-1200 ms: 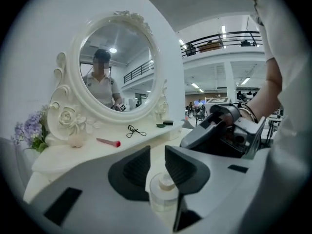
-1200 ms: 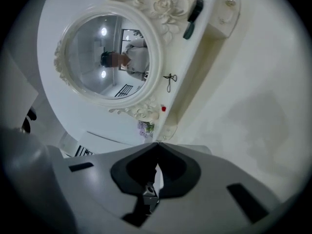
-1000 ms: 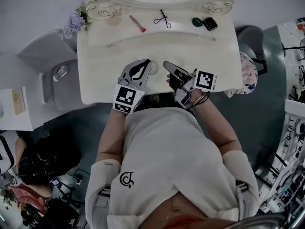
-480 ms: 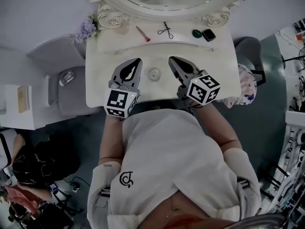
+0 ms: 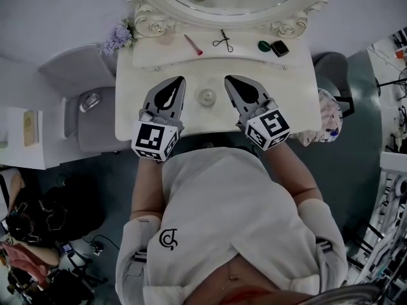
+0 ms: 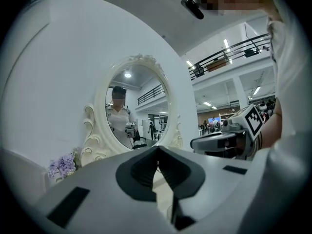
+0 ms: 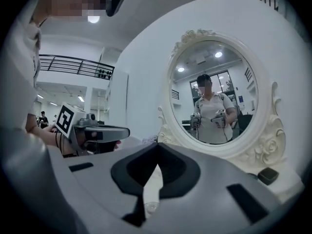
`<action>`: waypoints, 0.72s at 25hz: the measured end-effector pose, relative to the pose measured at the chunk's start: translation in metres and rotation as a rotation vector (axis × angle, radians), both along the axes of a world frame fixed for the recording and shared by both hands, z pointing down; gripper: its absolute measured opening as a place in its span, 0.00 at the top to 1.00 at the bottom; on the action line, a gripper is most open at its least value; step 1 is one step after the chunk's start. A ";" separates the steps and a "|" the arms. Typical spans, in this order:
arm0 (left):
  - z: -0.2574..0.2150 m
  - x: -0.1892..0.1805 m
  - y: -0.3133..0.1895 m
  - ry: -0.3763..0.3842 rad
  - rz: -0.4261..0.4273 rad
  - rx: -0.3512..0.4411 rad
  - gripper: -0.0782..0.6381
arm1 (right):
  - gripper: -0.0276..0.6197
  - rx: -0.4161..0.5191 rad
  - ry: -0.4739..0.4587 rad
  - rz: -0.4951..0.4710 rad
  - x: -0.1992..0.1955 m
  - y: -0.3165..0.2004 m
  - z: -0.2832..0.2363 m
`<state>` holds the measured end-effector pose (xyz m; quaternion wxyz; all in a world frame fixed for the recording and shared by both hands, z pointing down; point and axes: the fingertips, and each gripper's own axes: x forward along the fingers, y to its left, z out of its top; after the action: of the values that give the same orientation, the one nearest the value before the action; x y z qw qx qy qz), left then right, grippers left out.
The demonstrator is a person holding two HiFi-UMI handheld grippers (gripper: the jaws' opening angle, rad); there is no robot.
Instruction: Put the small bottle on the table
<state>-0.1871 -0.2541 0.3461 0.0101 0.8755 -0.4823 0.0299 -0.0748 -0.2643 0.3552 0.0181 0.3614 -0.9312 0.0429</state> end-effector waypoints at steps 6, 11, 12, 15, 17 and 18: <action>0.001 0.005 0.007 -0.065 0.007 0.036 0.87 | 0.95 0.056 0.028 0.019 0.001 0.006 0.000; -0.002 0.006 0.012 -0.055 0.014 0.038 0.87 | 0.95 0.071 0.047 0.037 0.003 0.011 0.002; -0.001 0.006 0.013 -0.051 0.015 0.035 0.87 | 0.95 0.075 0.052 0.039 0.003 0.012 0.002; 0.001 0.006 0.018 -0.049 0.028 0.027 0.87 | 0.95 0.075 0.052 0.043 0.004 0.016 0.004; -0.001 0.010 0.021 -0.062 0.041 0.039 0.87 | 0.95 0.074 0.045 0.047 0.004 0.018 0.004; -0.004 0.012 0.023 -0.068 0.047 0.048 0.87 | 0.95 0.078 0.044 0.049 0.004 0.019 0.003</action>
<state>-0.1753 -0.2316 0.3424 -0.0278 0.8849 -0.4624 0.0485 -0.0707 -0.2454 0.3585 0.0233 0.3853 -0.9225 -0.0009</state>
